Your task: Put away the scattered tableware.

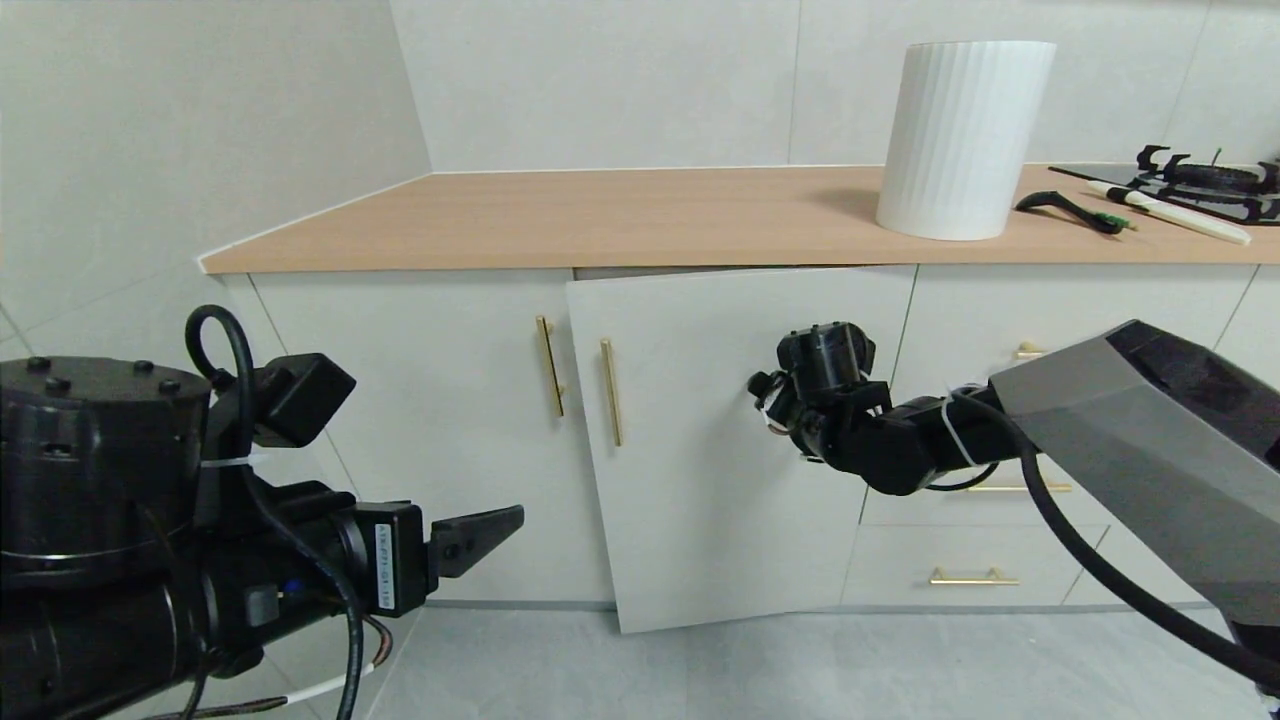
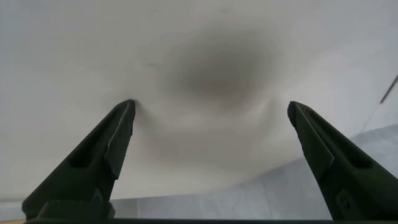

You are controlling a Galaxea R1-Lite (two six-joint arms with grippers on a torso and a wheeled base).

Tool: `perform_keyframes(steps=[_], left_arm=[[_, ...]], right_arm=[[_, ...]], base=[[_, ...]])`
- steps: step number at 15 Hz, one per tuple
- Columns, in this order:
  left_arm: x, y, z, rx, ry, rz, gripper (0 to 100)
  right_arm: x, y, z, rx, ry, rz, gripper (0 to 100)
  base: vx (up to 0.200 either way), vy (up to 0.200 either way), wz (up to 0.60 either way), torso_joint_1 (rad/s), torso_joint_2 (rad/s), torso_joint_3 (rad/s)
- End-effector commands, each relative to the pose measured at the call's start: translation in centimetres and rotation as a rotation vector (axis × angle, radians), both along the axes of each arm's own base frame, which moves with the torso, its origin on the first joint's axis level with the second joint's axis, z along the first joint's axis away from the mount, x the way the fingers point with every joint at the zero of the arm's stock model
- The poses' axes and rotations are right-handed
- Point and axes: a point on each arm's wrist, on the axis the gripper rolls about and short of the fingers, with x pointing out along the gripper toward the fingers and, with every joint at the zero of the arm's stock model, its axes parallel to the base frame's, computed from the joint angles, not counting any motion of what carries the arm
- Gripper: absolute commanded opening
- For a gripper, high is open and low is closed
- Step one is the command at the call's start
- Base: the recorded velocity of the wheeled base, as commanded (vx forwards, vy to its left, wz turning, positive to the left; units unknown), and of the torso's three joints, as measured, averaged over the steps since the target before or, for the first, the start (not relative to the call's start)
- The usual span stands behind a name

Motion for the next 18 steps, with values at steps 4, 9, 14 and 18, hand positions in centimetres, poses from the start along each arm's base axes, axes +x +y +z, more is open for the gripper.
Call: perform_keyframes(steps=[4,9,14,18], left_arm=[[0.1,0.0,-0.1,0.002,0.004,0.001,100],[0.1,0.0,-0.1,0.003,0.005,0.001,100],[0.1,0.0,-0.1,0.002,0.004,0.001,100],[-0.1,0.1,-0.2,0.006,0.003,-0.002,100]], right_arm=[[2.9,-1.0,-2.1,-0.032,-0.023,-0.13,100],[3.3,-1.2,-2.4,-0.034,-0.025,-0.145,100],[-1.5,-0.6,1.4,0.0,0.001,0.002,100],[-8.4,-2.7,6.9,0.082,-0.019,0.258,100]], base=[[0.0,0.0,0.0,0.0,0.0,0.0],[0.0,0.0,0.0,0.0,0.0,0.0],[0.0,0.0,0.0,0.0,0.0,0.0],[0.0,0.0,0.0,0.0,0.0,0.0]])
